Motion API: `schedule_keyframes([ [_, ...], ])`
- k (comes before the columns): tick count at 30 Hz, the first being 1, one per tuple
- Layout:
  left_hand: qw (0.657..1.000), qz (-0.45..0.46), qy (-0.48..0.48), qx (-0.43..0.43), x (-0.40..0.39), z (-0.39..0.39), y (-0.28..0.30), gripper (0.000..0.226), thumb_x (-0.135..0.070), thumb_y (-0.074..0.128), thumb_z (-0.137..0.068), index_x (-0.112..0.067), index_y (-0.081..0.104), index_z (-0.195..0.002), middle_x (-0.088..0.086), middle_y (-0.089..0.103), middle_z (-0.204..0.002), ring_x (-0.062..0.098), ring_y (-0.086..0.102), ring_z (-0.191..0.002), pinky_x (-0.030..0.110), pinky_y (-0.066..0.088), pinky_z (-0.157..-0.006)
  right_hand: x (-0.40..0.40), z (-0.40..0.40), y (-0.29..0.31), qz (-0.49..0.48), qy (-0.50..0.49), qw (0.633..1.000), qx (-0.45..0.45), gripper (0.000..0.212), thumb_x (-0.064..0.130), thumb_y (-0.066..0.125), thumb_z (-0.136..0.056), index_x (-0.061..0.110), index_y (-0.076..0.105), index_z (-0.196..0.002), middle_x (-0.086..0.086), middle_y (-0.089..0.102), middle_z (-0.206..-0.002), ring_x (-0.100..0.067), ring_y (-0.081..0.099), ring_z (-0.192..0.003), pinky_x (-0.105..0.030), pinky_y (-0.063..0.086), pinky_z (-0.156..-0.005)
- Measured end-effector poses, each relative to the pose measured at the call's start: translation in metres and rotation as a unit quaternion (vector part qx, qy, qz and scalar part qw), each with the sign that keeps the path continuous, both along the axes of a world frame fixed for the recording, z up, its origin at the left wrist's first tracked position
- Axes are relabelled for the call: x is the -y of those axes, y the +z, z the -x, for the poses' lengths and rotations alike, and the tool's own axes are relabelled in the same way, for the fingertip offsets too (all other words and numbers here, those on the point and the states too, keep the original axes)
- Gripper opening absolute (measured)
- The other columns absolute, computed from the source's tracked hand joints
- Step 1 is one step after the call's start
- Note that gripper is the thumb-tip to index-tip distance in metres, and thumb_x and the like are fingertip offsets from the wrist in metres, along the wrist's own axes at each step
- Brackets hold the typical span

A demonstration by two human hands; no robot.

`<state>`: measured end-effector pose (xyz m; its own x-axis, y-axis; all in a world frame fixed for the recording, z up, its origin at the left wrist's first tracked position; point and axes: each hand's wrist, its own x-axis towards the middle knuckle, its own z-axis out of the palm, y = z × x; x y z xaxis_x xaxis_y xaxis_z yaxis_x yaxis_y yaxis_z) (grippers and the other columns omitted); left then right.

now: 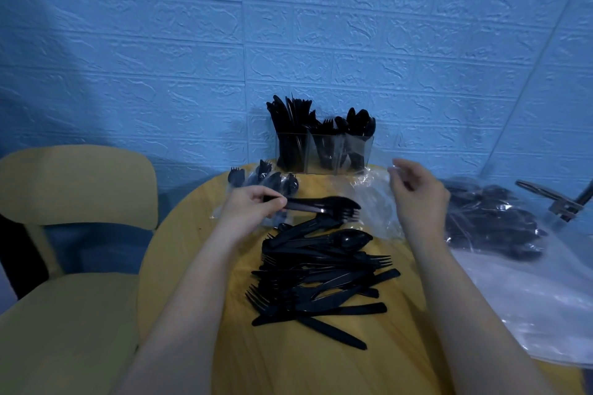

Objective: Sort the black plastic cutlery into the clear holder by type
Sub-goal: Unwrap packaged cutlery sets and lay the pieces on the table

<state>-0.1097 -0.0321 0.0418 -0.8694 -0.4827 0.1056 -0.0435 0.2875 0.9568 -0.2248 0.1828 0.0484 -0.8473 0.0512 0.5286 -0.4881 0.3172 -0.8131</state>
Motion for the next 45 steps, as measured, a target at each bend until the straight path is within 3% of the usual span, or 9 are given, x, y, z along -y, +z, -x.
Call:
schedule_keyframes([
  [6,0.988,0.150,-0.008,0.047,-0.003,0.004,-0.010,0.007,-0.031,0.072,-0.082,-0.027,0.069,-0.077,-0.016,0.059,-0.066,0.004,0.050,-0.068,0.023,0.038,-0.063,0.004,0.001,-0.017,-0.259,0.032,0.965,-0.002,0.035,0.009,0.052,-0.093,0.007,0.059,-0.127,-0.011,0.061,-0.127,-0.028,0.057,-0.116,-0.032,0.041,-0.100],
  [10,0.963,0.244,-0.061,0.096,0.001,0.004,-0.014,0.011,-0.040,0.072,-0.078,-0.032,0.066,-0.075,-0.017,0.060,-0.087,0.000,0.051,-0.082,0.025,0.040,-0.070,0.005,0.002,-0.022,-0.367,0.035,0.926,0.084,0.042,0.031,0.052,-0.092,0.016,0.056,-0.131,-0.009,0.057,-0.132,-0.031,0.050,-0.120,-0.036,0.041,-0.097],
  [14,0.967,0.232,-0.060,0.091,0.006,0.003,-0.013,0.018,-0.050,0.066,-0.080,-0.032,0.065,-0.075,-0.010,0.058,-0.092,0.007,0.051,-0.087,0.030,0.044,-0.080,0.005,0.008,-0.026,-0.439,0.008,0.898,0.024,0.045,0.048,0.046,-0.093,0.018,0.065,-0.119,0.000,0.062,-0.126,-0.022,0.052,-0.120,-0.038,0.021,-0.113],
  [20,0.957,0.217,0.177,0.077,0.035,0.003,-0.021,0.009,-0.018,0.064,-0.088,-0.020,0.064,-0.097,-0.001,0.061,-0.099,0.017,0.057,-0.089,0.026,0.039,-0.065,0.010,0.007,-0.024,-0.371,0.006,0.927,-0.054,0.050,0.045,0.039,-0.090,0.009,0.071,-0.104,-0.004,0.070,-0.108,-0.025,0.059,-0.104,-0.040,0.032,-0.107],
  [25,0.947,0.233,0.150,0.162,0.038,0.007,-0.032,0.039,-0.036,0.068,-0.085,-0.015,0.057,-0.116,0.007,0.057,-0.113,0.022,0.056,-0.099,0.030,0.042,-0.076,0.019,-0.001,-0.023,-0.314,0.036,0.943,-0.108,0.018,0.017,0.059,-0.089,0.007,0.073,-0.094,-0.006,0.071,-0.098,-0.028,0.060,-0.096,-0.034,0.040,-0.092],
  [33,0.965,0.181,0.172,0.086,0.029,0.005,-0.022,0.011,-0.009,0.064,-0.088,-0.012,0.066,-0.099,-0.005,0.058,-0.082,0.011,0.053,-0.074,0.025,0.040,-0.066,0.028,-0.011,-0.019,-0.314,0.094,0.937,-0.124,0.015,0.011,0.060,-0.088,0.006,0.073,-0.093,-0.006,0.070,-0.095,-0.026,0.061,-0.094,-0.034,0.047,-0.085],
  [38,0.969,0.097,0.210,-0.088,0.023,0.000,-0.006,0.008,-0.011,0.068,-0.085,-0.019,0.067,-0.084,-0.004,0.064,-0.083,0.007,0.055,-0.073,0.013,0.042,-0.062,0.037,-0.022,-0.011,-0.235,0.169,0.957,-0.012,0.018,0.020,0.060,-0.092,0.014,0.072,-0.104,0.004,0.067,-0.102,-0.008,0.058,-0.095,-0.011,0.040,-0.080],
  [41,0.982,0.005,0.123,-0.146,0.011,-0.001,0.004,0.018,-0.009,0.069,-0.083,-0.026,0.066,-0.081,-0.007,0.066,-0.084,0.007,0.059,-0.079,0.018,0.048,-0.073,0.045,-0.029,-0.005,-0.106,0.233,0.960,0.116,0.022,0.029,0.063,-0.090,0.017,0.068,-0.108,0.001,0.068,-0.105,-0.009,0.065,-0.091,-0.019,0.051,-0.080],
  [45,0.992,0.008,-0.014,-0.122,-0.008,-0.002,0.011,0.019,-0.006,0.069,-0.081,-0.025,0.067,-0.081,-0.005,0.066,-0.083,0.003,0.060,-0.075,0.014,0.048,-0.070,0.050,-0.036,0.007,0.160,0.320,0.900,0.249,0.034,0.026,0.062,-0.088,0.008,0.056,-0.118,-0.010,0.069,-0.106,-0.019,0.071,-0.086,-0.028,0.059,-0.074],
])
